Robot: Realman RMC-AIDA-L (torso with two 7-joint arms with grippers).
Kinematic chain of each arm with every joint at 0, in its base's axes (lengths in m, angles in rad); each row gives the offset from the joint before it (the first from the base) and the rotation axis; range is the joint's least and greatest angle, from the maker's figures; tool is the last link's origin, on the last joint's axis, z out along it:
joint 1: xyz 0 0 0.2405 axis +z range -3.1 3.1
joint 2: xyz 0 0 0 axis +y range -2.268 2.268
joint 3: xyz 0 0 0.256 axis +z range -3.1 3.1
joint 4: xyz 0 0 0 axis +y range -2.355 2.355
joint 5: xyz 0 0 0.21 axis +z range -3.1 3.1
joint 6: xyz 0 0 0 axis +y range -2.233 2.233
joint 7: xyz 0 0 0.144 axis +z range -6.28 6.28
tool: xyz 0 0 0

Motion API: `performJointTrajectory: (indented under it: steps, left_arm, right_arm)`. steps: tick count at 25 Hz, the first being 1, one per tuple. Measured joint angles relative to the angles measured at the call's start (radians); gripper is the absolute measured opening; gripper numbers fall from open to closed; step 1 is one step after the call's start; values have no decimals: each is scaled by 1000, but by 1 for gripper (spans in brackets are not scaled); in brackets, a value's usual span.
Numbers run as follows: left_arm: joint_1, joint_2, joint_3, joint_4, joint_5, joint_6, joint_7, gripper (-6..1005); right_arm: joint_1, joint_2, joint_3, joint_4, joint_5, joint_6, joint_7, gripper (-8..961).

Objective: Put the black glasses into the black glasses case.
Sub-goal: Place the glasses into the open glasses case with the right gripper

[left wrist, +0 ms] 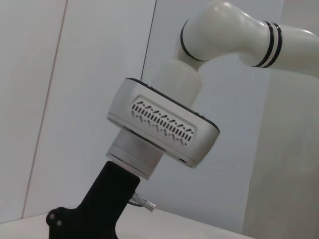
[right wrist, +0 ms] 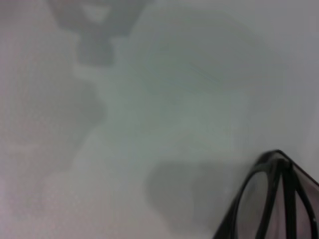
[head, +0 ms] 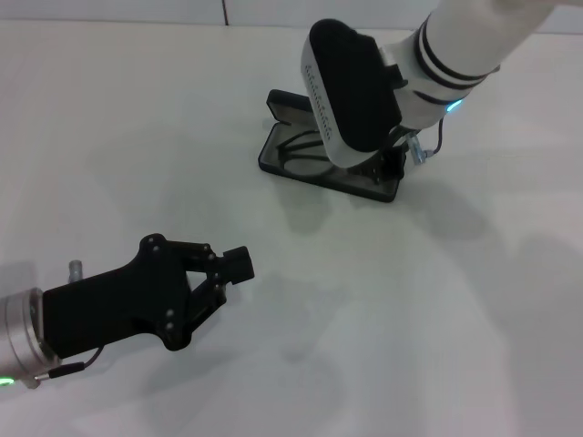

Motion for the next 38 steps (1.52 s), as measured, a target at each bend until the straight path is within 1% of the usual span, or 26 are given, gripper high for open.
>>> performJointTrajectory:
  steps: [9,15,20,28,35,38]
  left_arm:
    - [0,0,0,0,-1,0,0,55]
    - [-2,0,0,-1,-4,0,0,55]
    - [-3,0,0,-2,-8,0,0,55]
    - [-3,0,0,-2,-10,0,0,56]
    - [0,-2,0,-2,-10,0,0,56]
    - [2,-2,1,-2,-9,0,0,56]
  right_arm:
    - [-13,0,16,8,-14,8,2,43]
    - [-40,0,63,-17,-54,10,2,44]
    - [-43,0,103,-24,-61,11,1,45]
    - [-26,0,121,2,-51,10,-6,47]
    - [20,0,122,87,-5,18,-23,48]
    - [26,0,122,102,1,30,-23,49]
